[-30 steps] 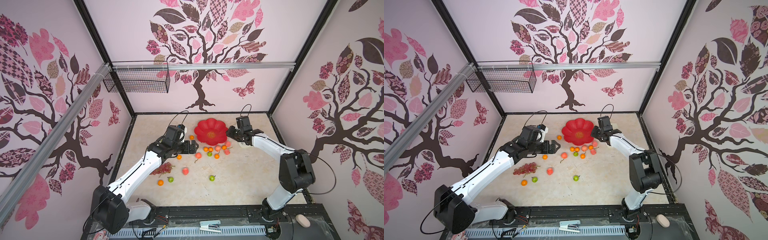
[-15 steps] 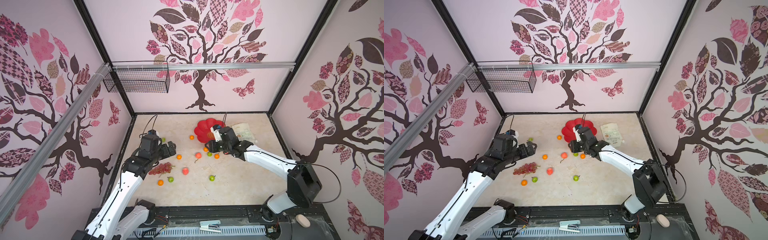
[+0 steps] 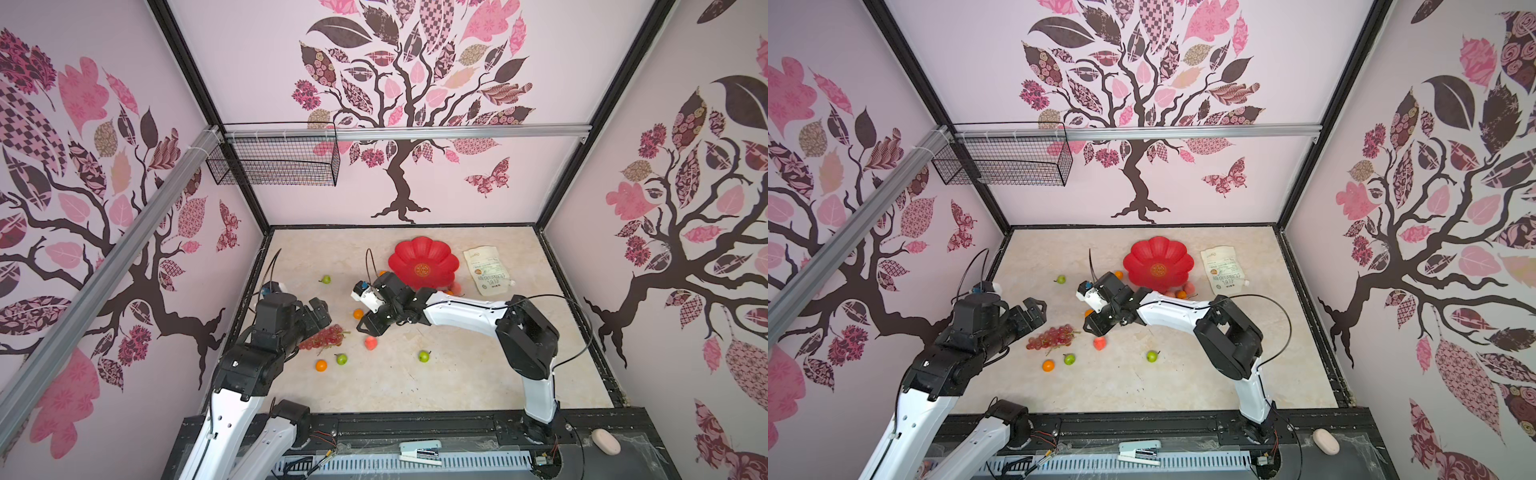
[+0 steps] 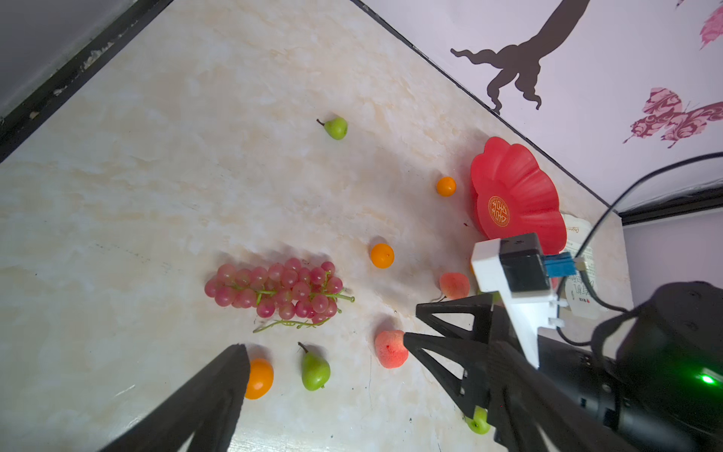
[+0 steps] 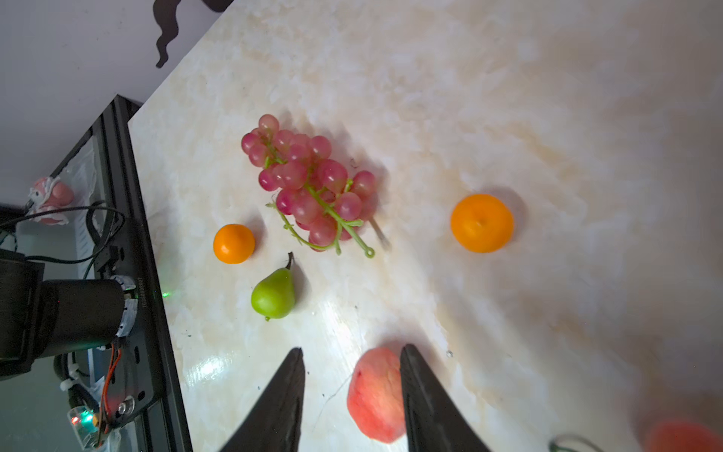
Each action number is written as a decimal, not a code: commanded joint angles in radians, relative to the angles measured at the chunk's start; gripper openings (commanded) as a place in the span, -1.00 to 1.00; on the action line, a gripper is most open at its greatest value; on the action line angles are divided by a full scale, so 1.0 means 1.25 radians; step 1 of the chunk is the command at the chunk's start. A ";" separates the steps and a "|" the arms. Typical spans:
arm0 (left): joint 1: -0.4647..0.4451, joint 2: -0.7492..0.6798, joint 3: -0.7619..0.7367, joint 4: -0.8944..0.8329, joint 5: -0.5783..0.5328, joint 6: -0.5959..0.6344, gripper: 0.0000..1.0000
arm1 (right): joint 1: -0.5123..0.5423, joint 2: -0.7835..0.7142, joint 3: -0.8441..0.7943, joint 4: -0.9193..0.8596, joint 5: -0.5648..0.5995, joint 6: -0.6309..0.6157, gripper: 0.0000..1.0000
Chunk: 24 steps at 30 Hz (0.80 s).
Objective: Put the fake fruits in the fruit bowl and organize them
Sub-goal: 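Move the right gripper across to the pink grape bunch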
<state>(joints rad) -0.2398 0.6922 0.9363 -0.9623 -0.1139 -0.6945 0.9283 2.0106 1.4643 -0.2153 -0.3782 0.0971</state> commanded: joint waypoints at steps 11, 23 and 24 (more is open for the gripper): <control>0.305 0.021 -0.072 0.044 0.354 0.020 0.97 | 0.008 0.219 0.234 -0.159 -0.068 -0.057 -0.20; 0.308 0.035 -0.083 0.064 0.347 0.017 0.96 | 0.007 0.295 0.314 -0.198 -0.070 -0.064 -0.22; 0.308 0.038 -0.083 0.064 0.346 0.018 0.96 | 0.007 0.300 0.318 -0.199 -0.070 -0.063 -0.24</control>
<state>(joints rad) 0.1398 0.7372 0.8539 -0.9089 0.3088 -0.6811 0.9390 2.3379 1.8179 -0.4252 -0.4503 0.0357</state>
